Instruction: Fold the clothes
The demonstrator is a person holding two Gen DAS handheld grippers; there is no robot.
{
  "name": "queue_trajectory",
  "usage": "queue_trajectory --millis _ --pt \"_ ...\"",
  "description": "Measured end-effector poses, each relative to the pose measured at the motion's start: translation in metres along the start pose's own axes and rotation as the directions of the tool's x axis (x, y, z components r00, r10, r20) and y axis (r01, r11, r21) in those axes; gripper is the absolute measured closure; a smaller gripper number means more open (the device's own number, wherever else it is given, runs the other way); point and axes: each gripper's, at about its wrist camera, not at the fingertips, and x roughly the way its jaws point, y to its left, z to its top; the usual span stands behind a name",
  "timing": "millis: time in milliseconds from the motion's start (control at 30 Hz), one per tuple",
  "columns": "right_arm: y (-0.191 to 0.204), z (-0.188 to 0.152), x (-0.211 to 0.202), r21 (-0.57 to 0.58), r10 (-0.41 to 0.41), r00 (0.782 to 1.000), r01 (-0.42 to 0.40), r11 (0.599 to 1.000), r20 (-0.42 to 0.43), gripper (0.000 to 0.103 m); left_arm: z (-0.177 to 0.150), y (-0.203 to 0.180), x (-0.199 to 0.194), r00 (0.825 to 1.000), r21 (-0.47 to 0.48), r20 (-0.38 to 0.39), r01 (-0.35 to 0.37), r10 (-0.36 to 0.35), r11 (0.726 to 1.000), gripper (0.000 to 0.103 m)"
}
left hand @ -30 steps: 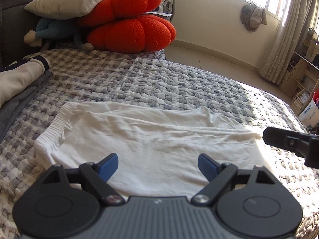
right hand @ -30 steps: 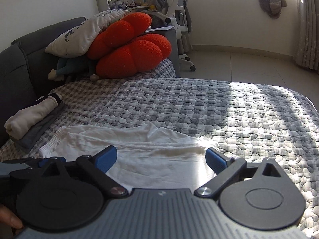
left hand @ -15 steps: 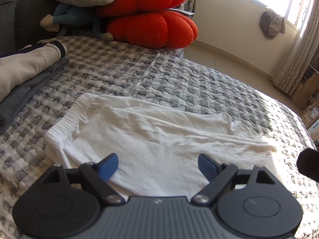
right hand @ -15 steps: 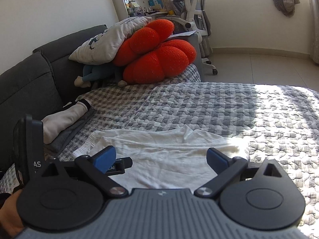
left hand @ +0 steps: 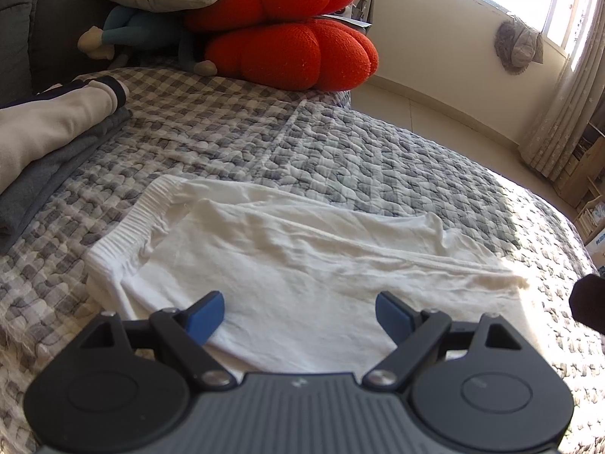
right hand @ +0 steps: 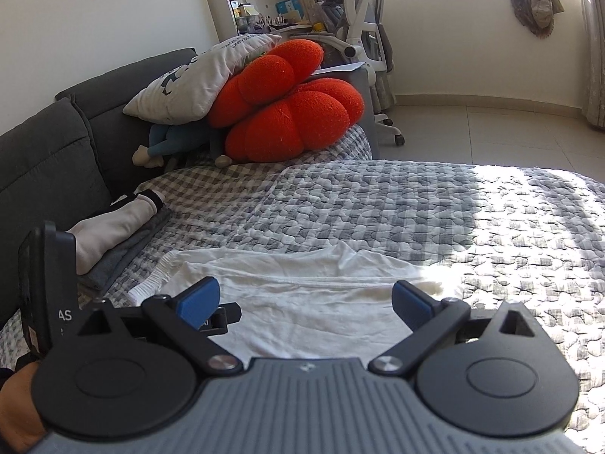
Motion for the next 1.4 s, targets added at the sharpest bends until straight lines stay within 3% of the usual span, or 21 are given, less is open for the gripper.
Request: queue_trajectory --millis 467,800,1133,1267,1400 --pt "-0.004 -0.007 0.01 -0.024 -0.047 0.998 0.047 0.999 -0.03 0.004 -0.003 -0.004 0.002 1.0 0.019 -0.006 -0.009 0.009 1.0 0.015" --pt "-0.019 -0.047 0.042 -0.095 -0.149 0.975 0.135 0.986 -0.167 0.004 -0.011 -0.014 0.008 0.999 0.12 -0.007 -0.053 0.054 0.991 0.014" --pt "-0.026 -0.063 0.028 -0.159 -0.16 0.969 0.13 0.979 -0.19 0.002 -0.013 -0.013 0.011 0.997 0.158 -0.009 -0.075 0.078 0.985 0.014" --pt "-0.044 -0.055 0.012 -0.08 -0.136 0.976 0.123 0.989 -0.172 0.002 -0.008 -0.003 0.005 0.998 0.098 -0.013 -0.059 0.06 0.993 0.014" --pt "-0.08 -0.048 -0.002 0.122 -0.072 0.986 0.091 0.988 -0.15 0.004 -0.004 0.005 0.0 1.0 0.039 -0.012 -0.028 0.029 0.999 0.014"
